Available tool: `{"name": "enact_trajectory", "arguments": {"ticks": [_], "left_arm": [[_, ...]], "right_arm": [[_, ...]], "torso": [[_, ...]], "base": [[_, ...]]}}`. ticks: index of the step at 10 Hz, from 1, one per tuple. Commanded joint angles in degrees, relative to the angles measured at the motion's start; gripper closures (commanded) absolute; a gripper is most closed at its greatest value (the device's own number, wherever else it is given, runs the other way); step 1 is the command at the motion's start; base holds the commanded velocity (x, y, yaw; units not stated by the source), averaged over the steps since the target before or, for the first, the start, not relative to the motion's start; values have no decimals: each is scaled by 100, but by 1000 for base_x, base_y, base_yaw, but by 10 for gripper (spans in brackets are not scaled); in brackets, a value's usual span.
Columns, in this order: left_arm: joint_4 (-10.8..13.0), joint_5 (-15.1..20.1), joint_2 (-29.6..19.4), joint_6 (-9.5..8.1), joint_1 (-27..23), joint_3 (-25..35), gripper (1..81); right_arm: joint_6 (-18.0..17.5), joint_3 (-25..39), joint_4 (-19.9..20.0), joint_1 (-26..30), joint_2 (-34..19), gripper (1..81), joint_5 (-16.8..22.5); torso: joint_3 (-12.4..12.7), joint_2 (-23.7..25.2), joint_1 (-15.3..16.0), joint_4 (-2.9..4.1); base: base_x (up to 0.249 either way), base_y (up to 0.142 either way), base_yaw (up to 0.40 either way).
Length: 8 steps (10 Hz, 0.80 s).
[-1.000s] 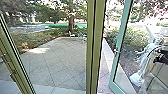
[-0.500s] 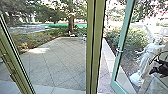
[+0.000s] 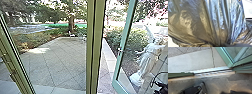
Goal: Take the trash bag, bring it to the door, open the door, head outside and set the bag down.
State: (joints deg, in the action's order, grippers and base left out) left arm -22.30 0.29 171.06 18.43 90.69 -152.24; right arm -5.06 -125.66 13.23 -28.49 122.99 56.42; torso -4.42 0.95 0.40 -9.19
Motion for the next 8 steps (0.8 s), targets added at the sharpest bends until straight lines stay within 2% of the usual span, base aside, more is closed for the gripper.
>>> {"name": "enact_trajectory", "arguments": {"ticks": [1, 3, 5, 8], "left_arm": [[41, 437, -27, 64, -169, 45, 811], [41, 437, -36, 55, -160, 45, 811], [41, 340, -54, 55, -169, 45, 811], [50, 340, -36, 56, -240, 45, 811]], "right_arm": [[400, 885, 471, -1143, -422, 10, -1052], [331, 1306, 523, -1979, -430, 10, -1799], [321, 1511, 487, -2674, -326, 10, -2370], [392, 1396, 514, -3703, 334, 10, -2908]], "torso": [[0, 0, 0, 0], [2, 0, -2, 0], [2, 0, -2, 0], [6, 0, -2, 0]], "base": [[0, 0, 0], [0, 0, 0], [0, 0, 0], [0, 0, 0]]}}
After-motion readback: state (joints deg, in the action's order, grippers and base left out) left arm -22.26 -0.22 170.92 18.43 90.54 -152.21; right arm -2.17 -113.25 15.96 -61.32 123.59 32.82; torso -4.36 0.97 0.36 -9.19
